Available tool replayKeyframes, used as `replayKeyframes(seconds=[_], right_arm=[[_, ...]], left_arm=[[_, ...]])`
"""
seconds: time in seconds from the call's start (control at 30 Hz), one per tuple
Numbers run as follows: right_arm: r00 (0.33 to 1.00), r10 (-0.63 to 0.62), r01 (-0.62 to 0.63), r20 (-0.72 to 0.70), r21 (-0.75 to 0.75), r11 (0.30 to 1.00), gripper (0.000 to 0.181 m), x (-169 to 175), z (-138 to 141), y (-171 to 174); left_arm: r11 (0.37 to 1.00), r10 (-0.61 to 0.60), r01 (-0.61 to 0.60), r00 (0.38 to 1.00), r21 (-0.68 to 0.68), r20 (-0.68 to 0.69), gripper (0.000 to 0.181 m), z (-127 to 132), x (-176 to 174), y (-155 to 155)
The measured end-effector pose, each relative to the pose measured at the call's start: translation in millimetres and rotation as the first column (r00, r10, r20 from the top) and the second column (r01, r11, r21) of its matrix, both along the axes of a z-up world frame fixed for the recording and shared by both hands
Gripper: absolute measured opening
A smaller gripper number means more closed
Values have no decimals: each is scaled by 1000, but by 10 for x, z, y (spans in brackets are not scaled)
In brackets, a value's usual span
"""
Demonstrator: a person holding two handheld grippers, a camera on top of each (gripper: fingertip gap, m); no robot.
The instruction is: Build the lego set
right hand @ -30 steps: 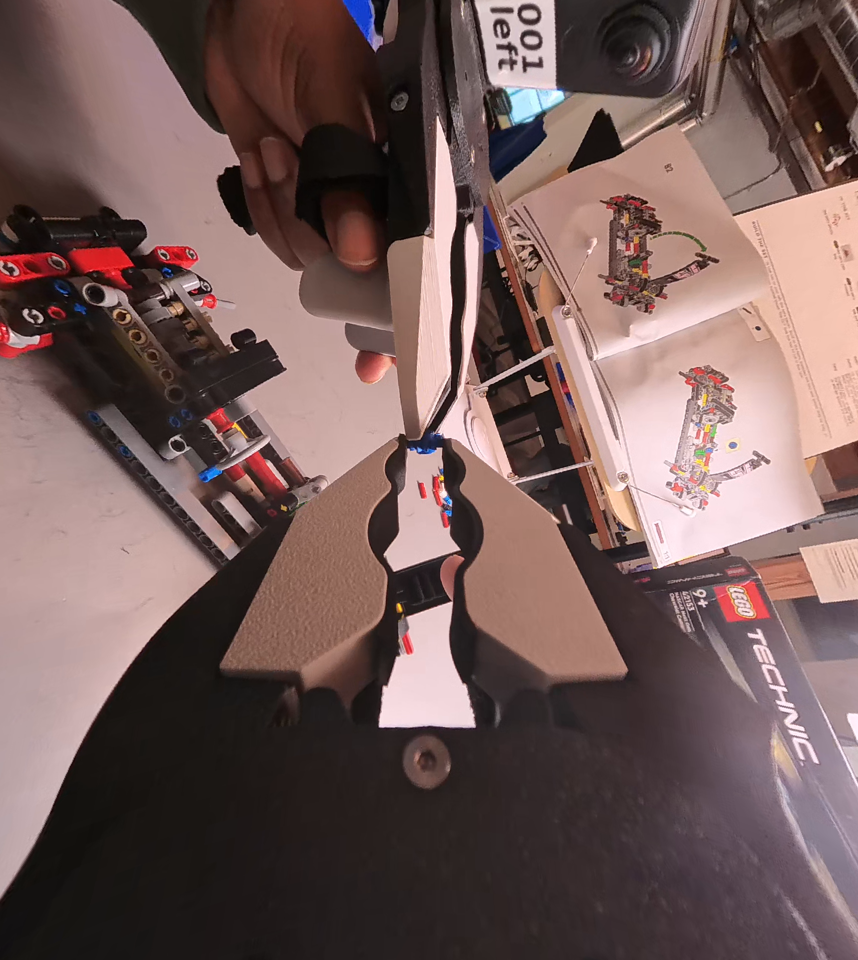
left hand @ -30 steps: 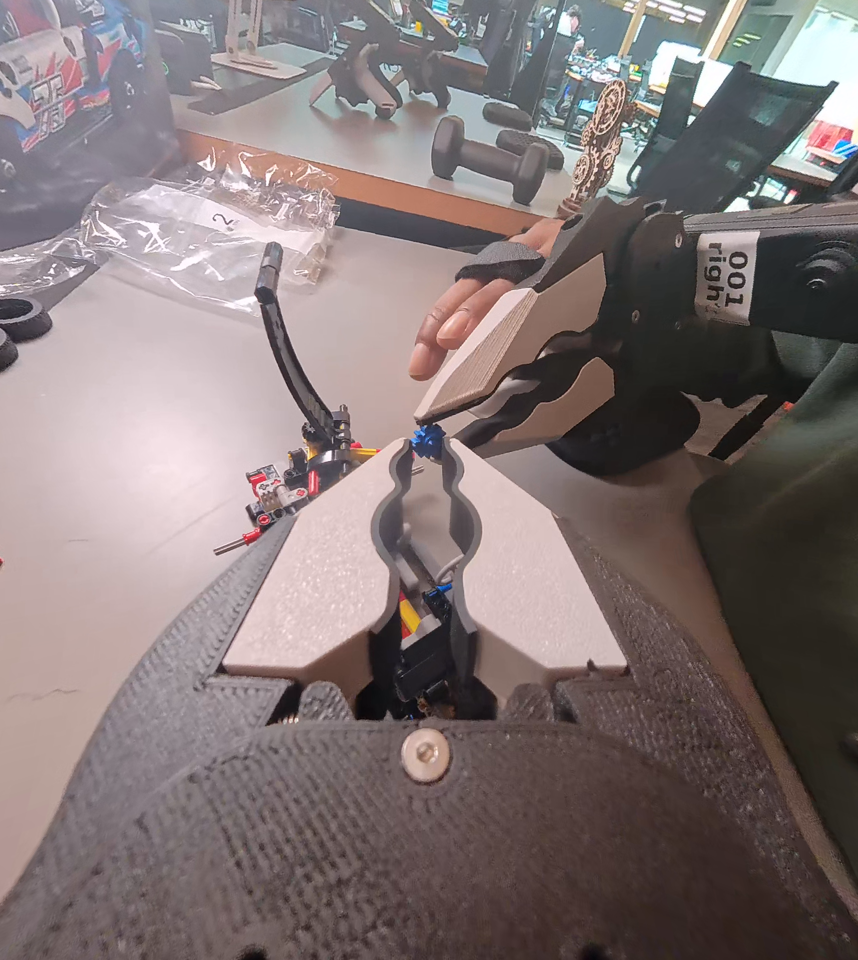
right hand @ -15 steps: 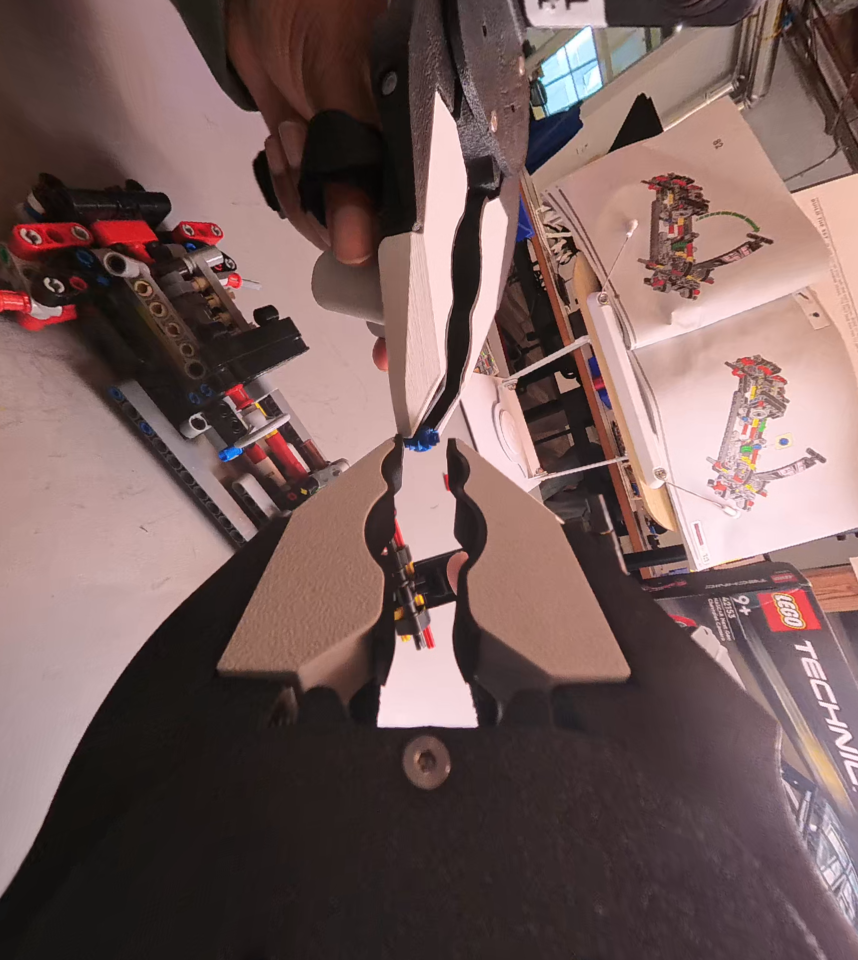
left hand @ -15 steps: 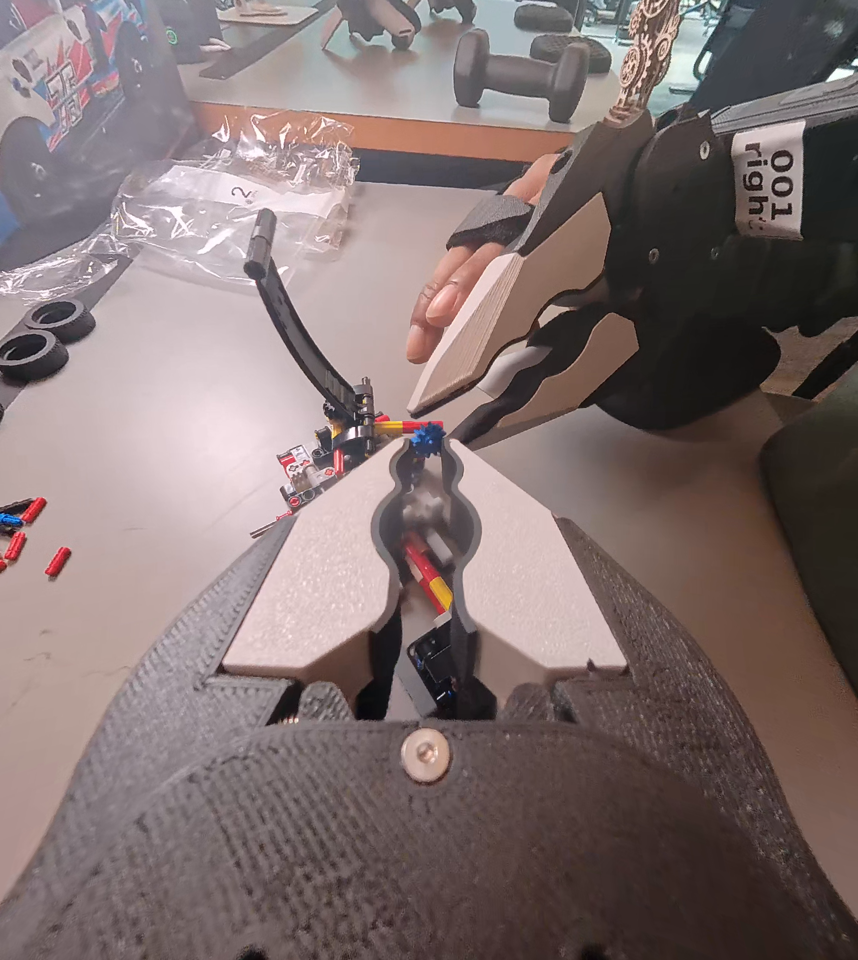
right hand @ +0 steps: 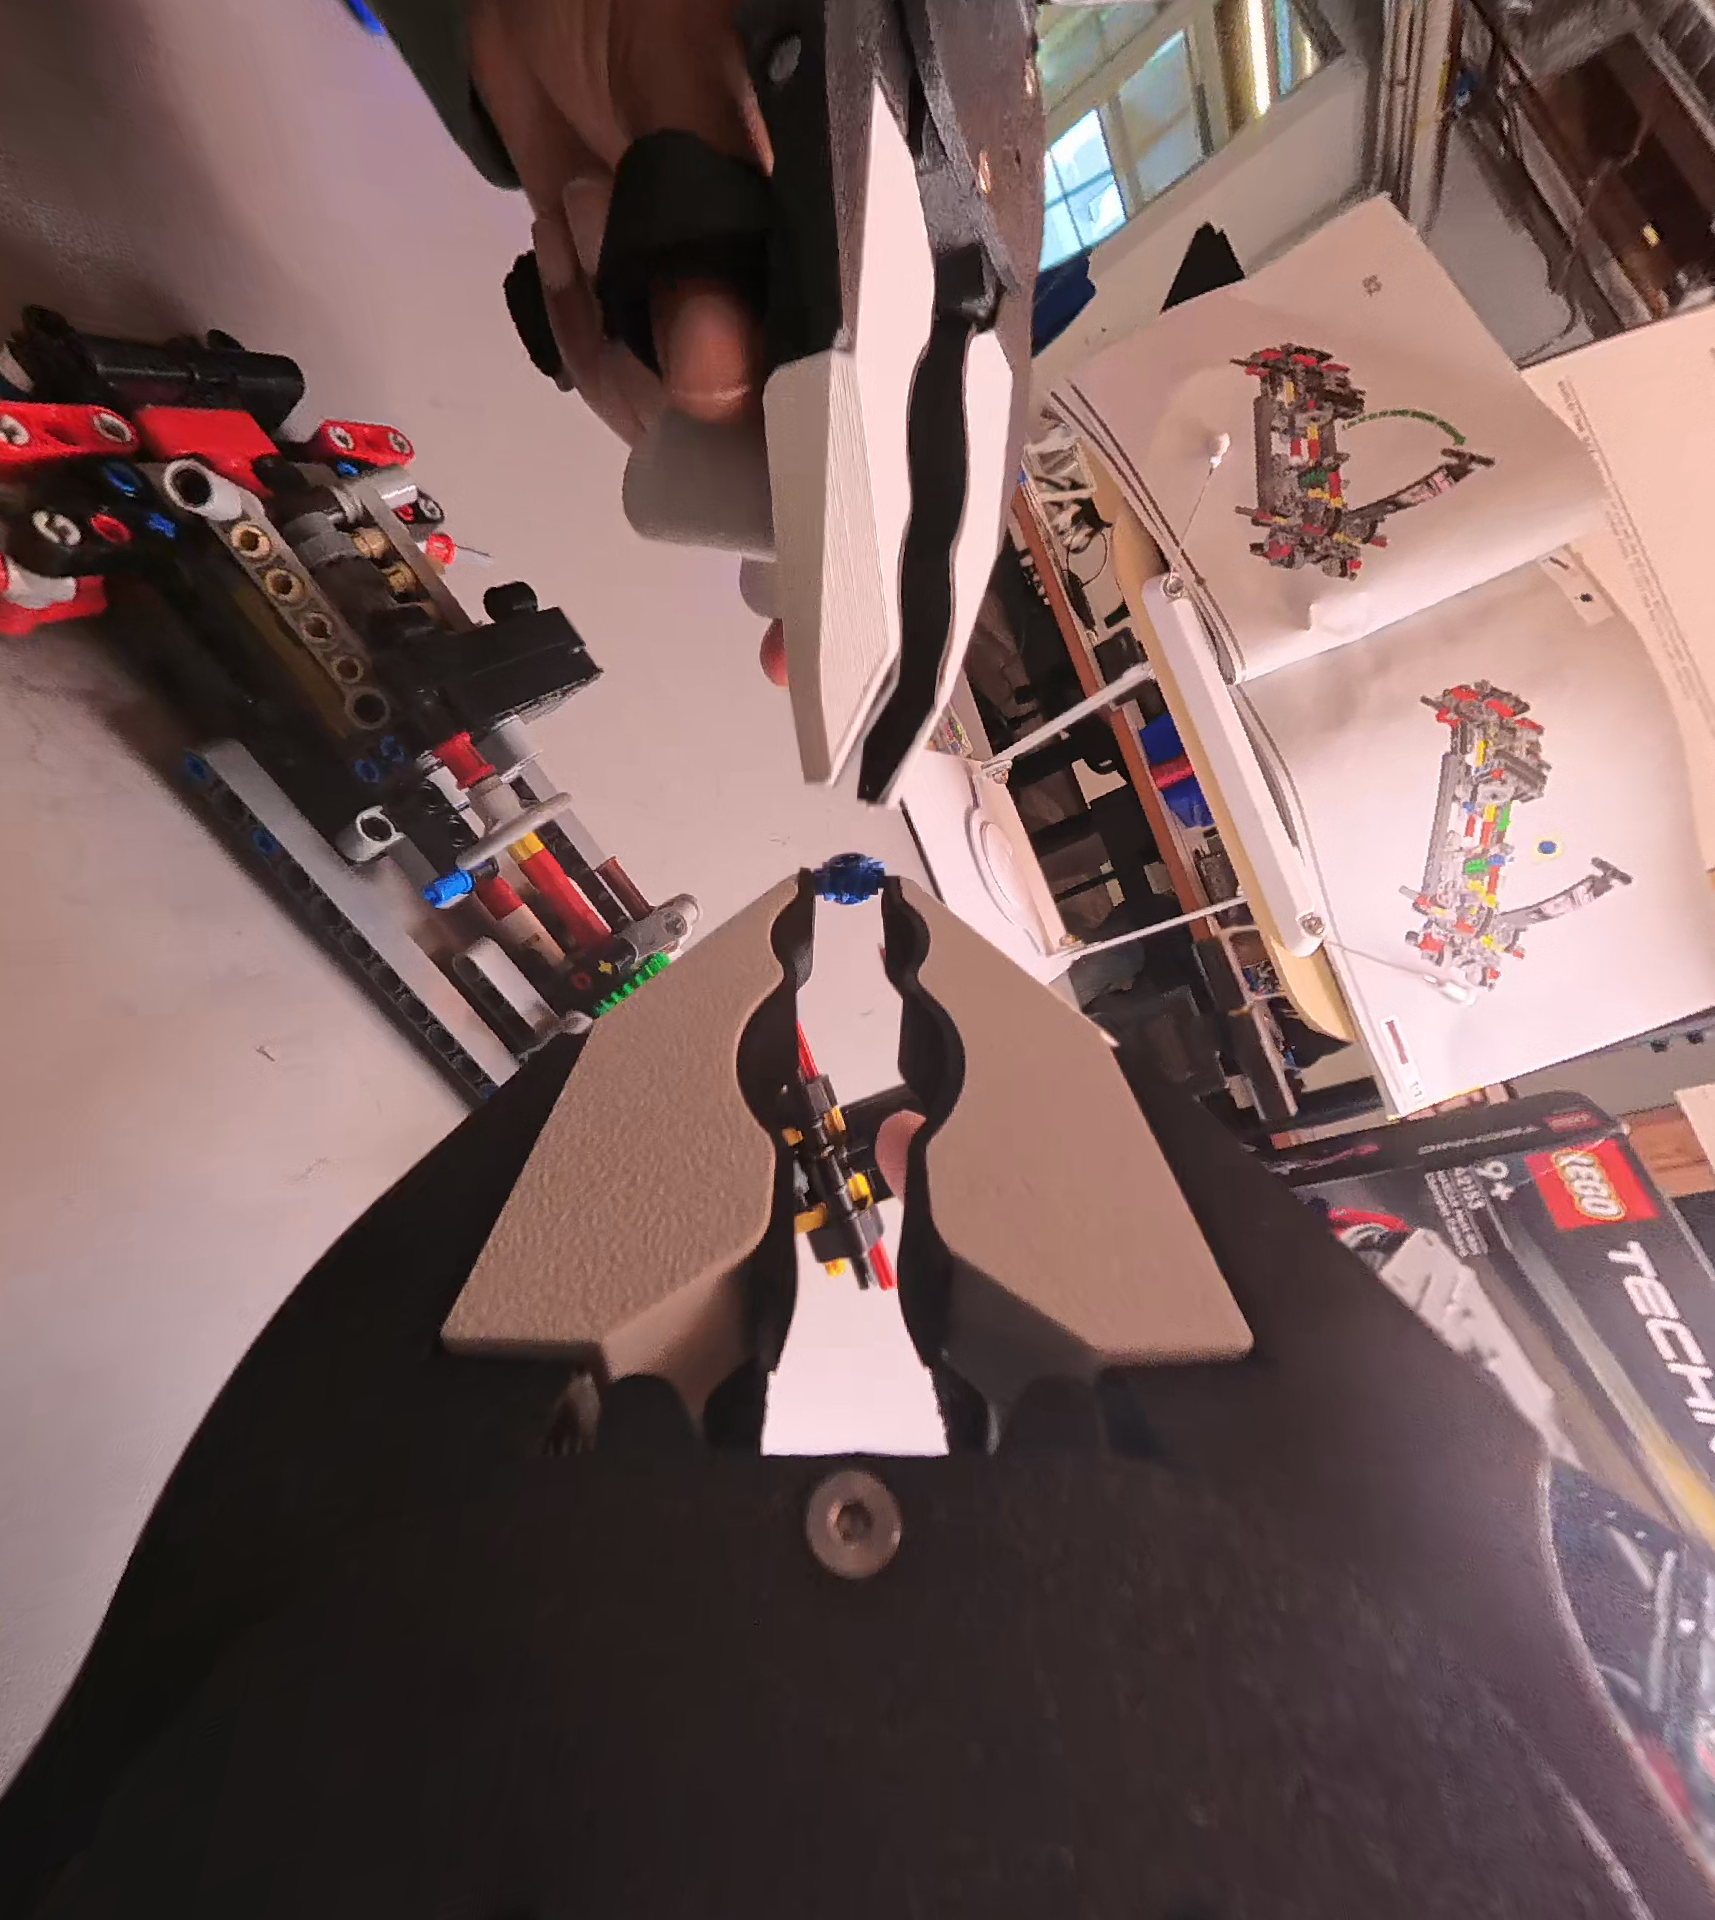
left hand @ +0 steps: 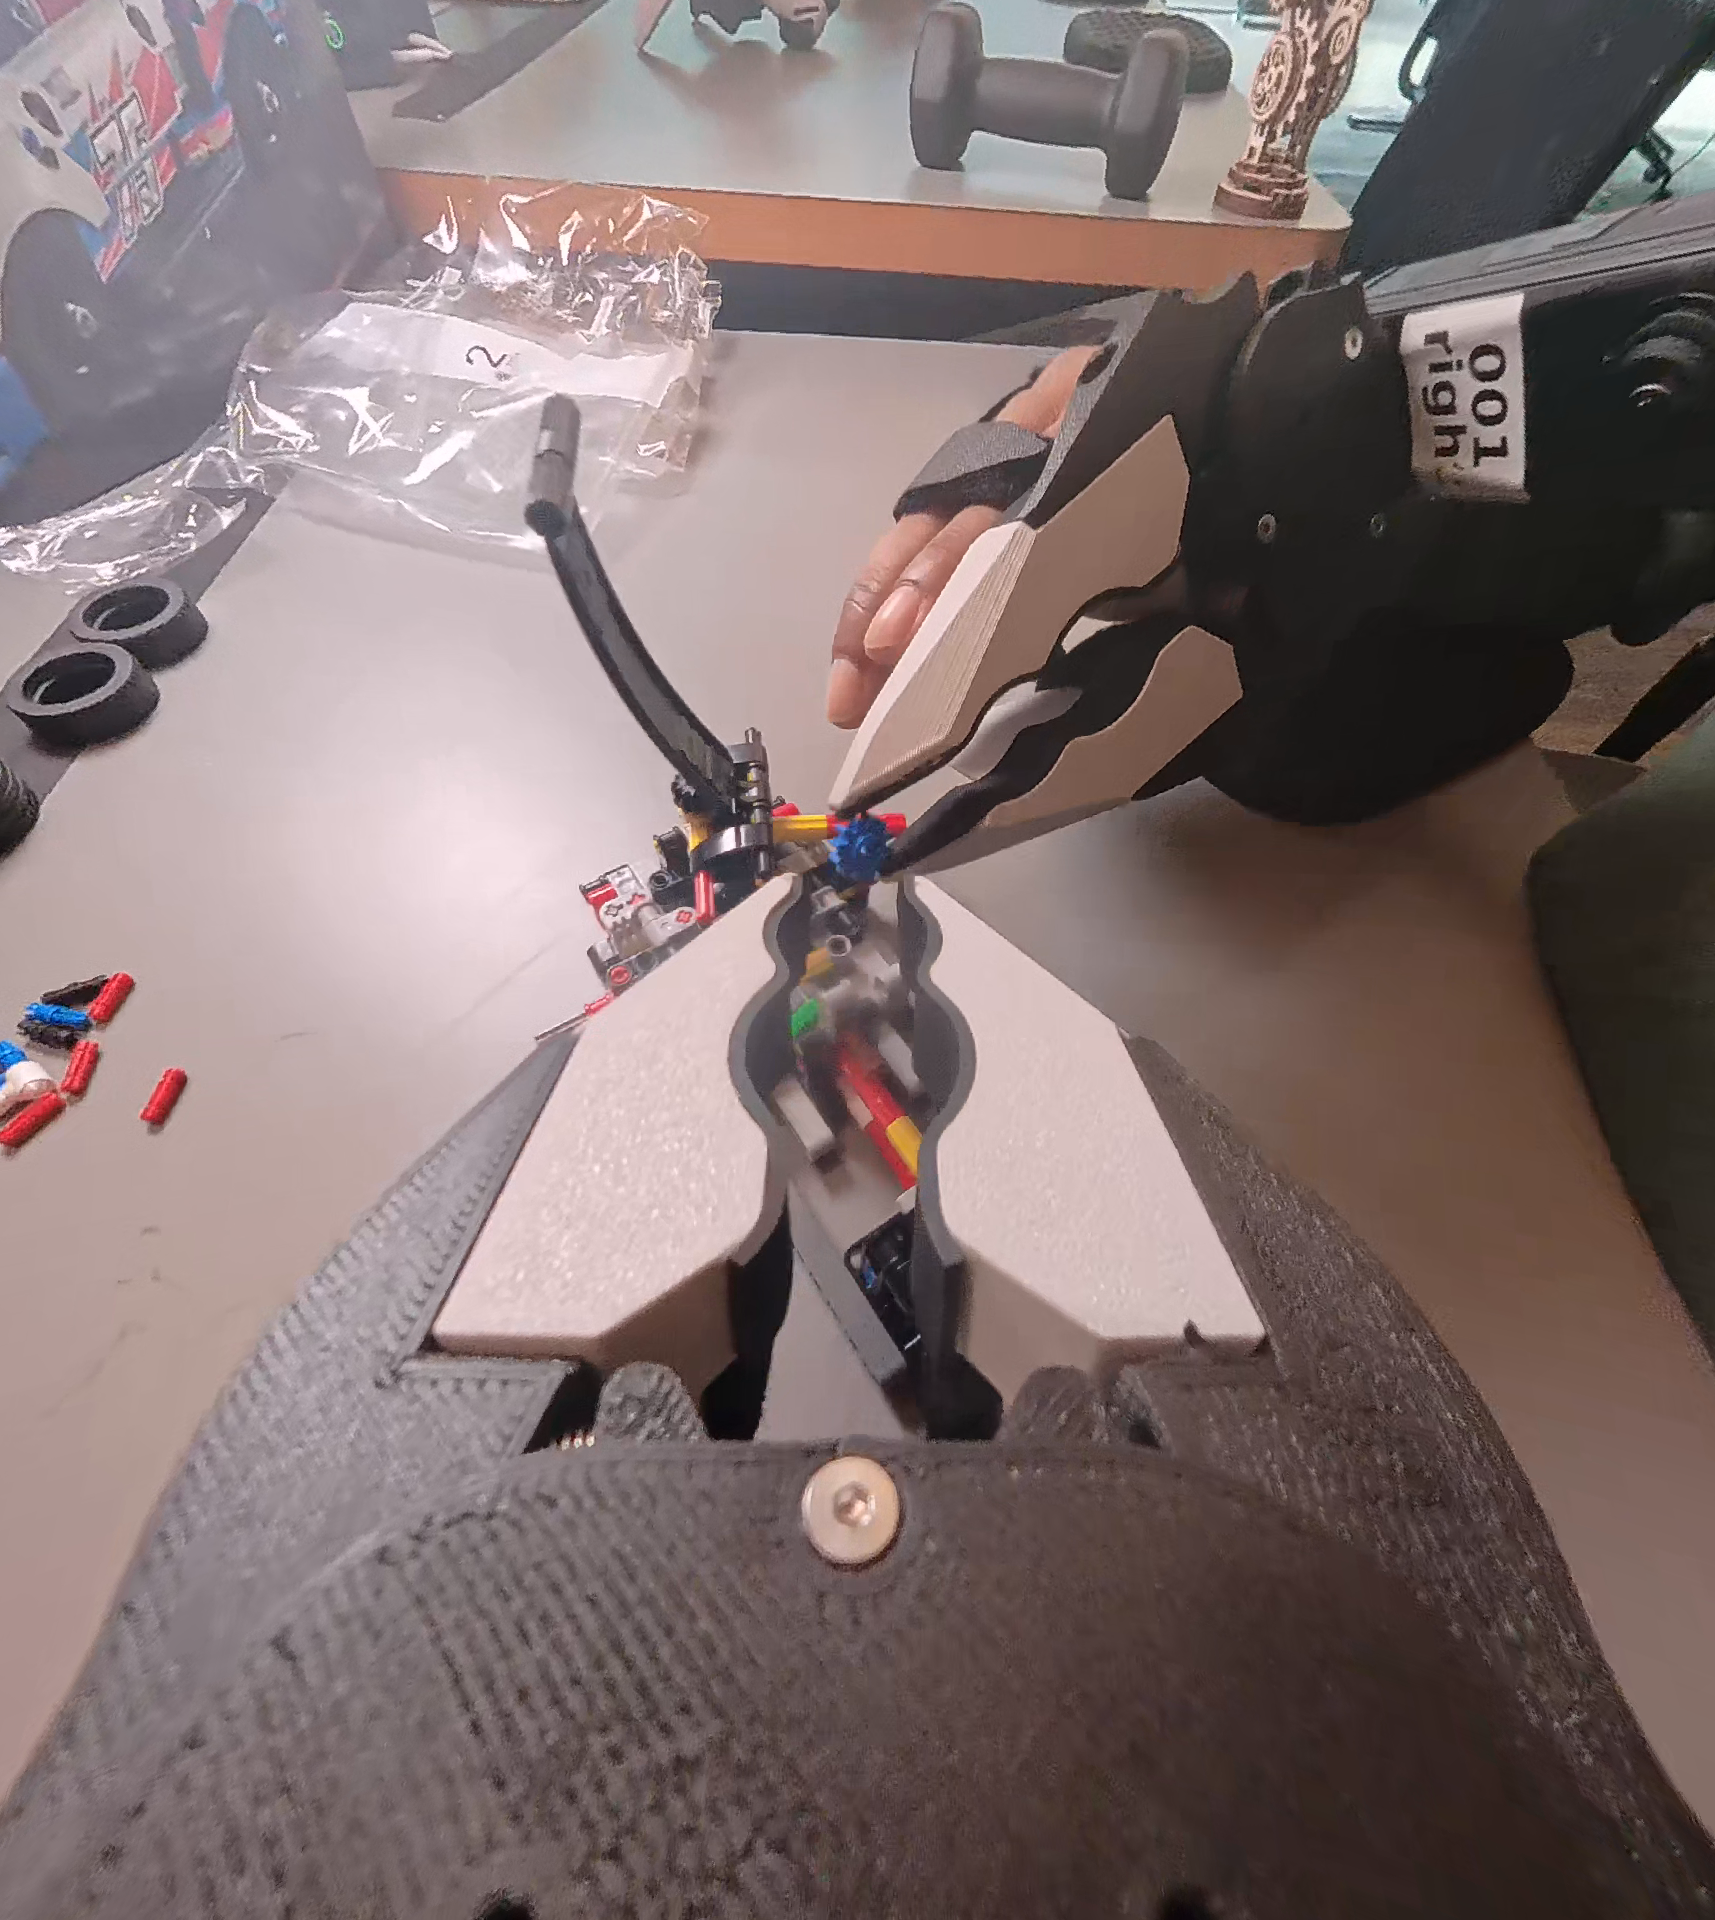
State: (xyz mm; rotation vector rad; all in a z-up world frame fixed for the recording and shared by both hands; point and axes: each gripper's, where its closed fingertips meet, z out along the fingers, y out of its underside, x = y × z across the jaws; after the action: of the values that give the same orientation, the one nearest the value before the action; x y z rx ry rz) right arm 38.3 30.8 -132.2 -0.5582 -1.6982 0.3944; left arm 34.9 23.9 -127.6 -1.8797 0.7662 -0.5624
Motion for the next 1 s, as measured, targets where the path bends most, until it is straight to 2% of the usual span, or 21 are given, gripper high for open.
replayKeyframes(seconds=[0.27, 1.0], right_arm=[[999, -13, 9, -38, -121, 993, 11, 5, 23, 94], [1000, -26, 22, -14, -222, 975, 11, 6, -88, 168]], left_arm=[[997, 33, -29, 998, -78, 57, 10, -86, -178, 37], [979, 30, -11, 995, -203, 95, 7, -316, -205, 30]])
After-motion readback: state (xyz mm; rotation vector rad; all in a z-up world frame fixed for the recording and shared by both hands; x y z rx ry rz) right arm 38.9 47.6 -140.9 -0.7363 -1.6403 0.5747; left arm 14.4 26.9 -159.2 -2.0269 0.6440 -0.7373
